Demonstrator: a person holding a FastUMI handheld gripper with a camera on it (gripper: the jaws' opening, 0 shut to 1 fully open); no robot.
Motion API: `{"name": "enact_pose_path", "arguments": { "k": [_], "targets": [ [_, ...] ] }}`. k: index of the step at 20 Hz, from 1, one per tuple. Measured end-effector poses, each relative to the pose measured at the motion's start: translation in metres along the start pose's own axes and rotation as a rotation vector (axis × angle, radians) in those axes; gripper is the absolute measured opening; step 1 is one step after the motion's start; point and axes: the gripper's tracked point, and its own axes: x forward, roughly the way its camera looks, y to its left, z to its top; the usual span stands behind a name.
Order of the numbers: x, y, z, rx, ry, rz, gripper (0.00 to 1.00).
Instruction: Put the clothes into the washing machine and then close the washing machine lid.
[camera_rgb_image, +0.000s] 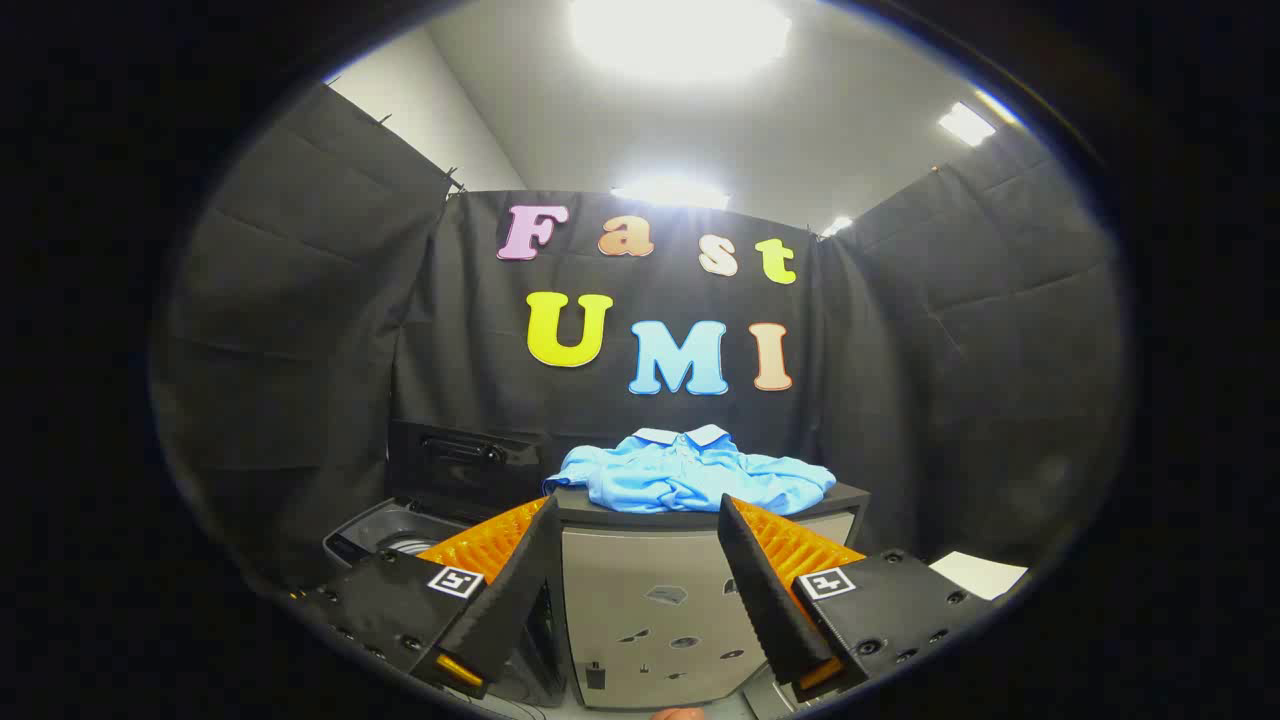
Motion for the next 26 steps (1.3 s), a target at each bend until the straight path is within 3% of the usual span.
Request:
{"name": "enact_pose_path", "arguments": {
  "k": [26],
  "targets": [
    [-0.0029,0.0065,0.0038,-0.014,-0.017,0.014,0.98]
  ]
}}
